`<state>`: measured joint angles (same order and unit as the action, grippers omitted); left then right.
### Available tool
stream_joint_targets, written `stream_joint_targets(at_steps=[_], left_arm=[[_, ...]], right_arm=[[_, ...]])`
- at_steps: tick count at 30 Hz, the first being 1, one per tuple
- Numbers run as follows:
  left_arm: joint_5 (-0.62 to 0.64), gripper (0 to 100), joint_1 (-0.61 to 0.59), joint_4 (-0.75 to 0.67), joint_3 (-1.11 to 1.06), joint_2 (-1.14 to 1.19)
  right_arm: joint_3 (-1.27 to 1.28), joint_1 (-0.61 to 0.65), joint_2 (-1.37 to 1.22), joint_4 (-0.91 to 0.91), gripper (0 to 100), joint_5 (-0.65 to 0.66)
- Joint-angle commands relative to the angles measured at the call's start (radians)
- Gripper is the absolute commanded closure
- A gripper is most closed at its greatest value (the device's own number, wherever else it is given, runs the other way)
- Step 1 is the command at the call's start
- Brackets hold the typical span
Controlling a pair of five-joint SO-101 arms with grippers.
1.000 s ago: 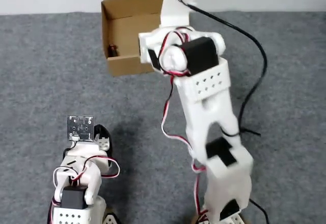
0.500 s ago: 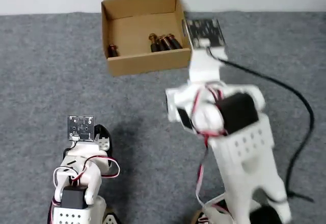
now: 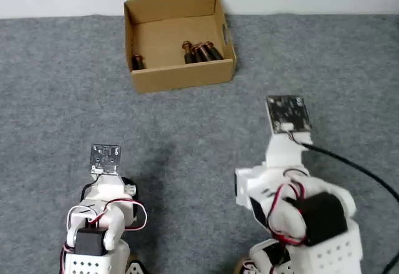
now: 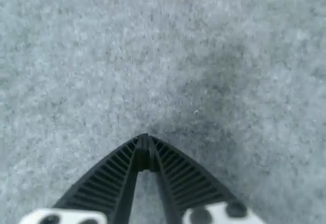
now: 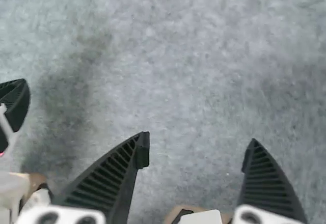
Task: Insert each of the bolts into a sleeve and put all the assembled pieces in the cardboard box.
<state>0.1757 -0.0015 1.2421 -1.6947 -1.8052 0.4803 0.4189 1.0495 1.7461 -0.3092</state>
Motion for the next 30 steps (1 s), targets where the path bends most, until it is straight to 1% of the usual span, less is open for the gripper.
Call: stream_joint_targets(at_steps=[1, 5, 8, 9, 11, 13, 17, 26, 30], left_arm=[[-0.008, 99, 0.002, 0.005, 0.01, -0.008], [-0.008, 99, 0.002, 0.005, 0.01, -0.008], [-0.008, 99, 0.002, 0.005, 0.01, -0.008], [-0.008, 99, 0.002, 0.005, 0.01, -0.008], [-0.008, 99, 0.002, 0.005, 0.01, -0.008], [-0.008, 99, 0.002, 0.005, 0.01, -0.008], [-0.008, 99, 0.002, 0.005, 0.01, -0.008], [-0.008, 99, 0.002, 0.006, 0.01, -0.008], [-0.008, 99, 0.002, 0.006, 0.01, -0.008]], right_arm=[[0.055, -0.045, 0.073, -0.059, 78.9, 0.043], [0.13, -0.09, 0.145, -0.162, 89.9, 0.087], [0.204, -0.153, 0.196, -0.234, 98.7, 0.106], [0.232, -0.179, 0.214, -0.255, 99.5, 0.11], [0.29, -0.234, 0.252, -0.292, 98.1, 0.118], [0.354, -0.28, 0.298, -0.318, 99.1, 0.146], [0.48, -0.343, 0.423, -0.361, 99.1, 0.212], [0.786, -0.351, 0.763, -0.378, 99.1, 0.339], [0.855, -0.351, 0.756, -0.418, 99.1, 0.351]])
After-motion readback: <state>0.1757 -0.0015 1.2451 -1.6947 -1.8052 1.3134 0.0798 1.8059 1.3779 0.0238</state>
